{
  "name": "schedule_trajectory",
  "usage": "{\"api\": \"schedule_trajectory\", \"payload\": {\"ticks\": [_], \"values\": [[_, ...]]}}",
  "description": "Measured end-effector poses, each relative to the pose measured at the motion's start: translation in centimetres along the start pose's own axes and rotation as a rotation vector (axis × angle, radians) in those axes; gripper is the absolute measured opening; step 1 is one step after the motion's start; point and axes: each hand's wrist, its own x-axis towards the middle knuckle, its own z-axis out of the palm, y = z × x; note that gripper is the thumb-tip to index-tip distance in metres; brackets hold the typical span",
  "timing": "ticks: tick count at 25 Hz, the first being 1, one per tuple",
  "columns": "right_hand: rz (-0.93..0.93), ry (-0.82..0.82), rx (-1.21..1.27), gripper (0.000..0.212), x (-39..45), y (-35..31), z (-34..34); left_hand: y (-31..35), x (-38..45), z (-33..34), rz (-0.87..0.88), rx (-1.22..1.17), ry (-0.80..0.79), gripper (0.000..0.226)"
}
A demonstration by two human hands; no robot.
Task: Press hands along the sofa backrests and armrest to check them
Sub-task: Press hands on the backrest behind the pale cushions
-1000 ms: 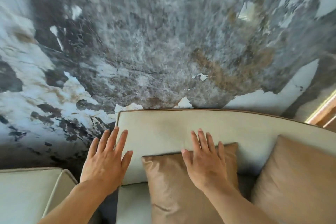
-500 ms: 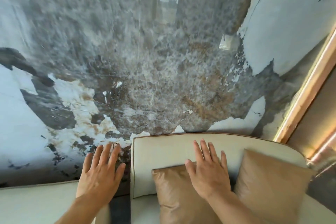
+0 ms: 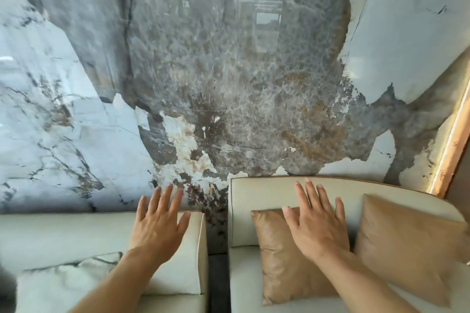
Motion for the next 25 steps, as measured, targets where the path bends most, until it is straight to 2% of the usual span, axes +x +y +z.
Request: {"api": "schedule_trajectory", "payload": {"ticks": [11, 14, 18, 20, 25], "values": [[-0.039, -0.002, 0.08, 0.067, -5.2, -6.3, -2.9, -8.4, -6.3, -6.8, -0.068, 0.116, 0.04, 0.064], [-0.054, -0.019, 0.085, 0.068, -5.1, -8.8, -2.2, -11.1, -7.3, -7.5, -0.072, 0.132, 0.04, 0.079], [-0.103, -0.021, 0.096, 0.079, -5.6, -15.2, -0.8, -17.3, -8.1, -7.0, -0.094, 0.114, 0.036, 0.098], [-0.097, -0.028, 0.091, 0.085, -5.7, -18.9, 0.0, -20.8, -7.7, -6.3, -0.089, 0.08, 0.037, 0.097], [-0.051, -0.063, 0.036, 0.07, -5.6, -29.4, 2.9, -30.4, -3.5, -2.3, 0.006, 0.035, 0.014, 0.095]]}}
